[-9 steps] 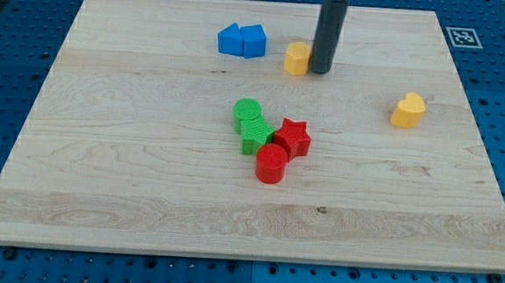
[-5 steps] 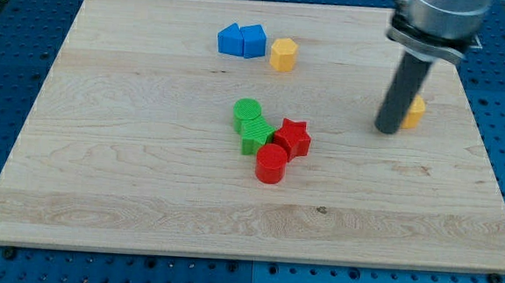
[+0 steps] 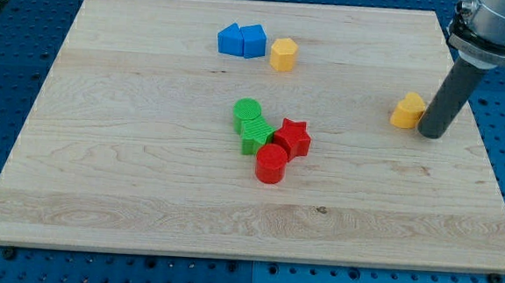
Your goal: Slide the yellow heart closer to yellow hexagon
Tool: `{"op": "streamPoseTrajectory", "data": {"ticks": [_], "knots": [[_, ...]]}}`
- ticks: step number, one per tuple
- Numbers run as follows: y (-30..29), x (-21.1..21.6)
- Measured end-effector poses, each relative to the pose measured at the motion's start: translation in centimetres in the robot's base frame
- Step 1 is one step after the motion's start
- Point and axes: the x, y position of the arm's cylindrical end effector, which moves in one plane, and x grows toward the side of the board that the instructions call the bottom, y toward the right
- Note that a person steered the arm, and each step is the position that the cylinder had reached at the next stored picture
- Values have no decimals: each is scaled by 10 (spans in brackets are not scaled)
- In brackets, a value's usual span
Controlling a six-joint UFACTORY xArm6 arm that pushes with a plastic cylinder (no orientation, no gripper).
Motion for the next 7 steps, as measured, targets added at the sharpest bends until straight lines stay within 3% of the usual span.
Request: {"op": "streamPoseTrajectory", "data": {"ticks": [3, 7], "knots": [[-28, -22], [-137, -74]]}}
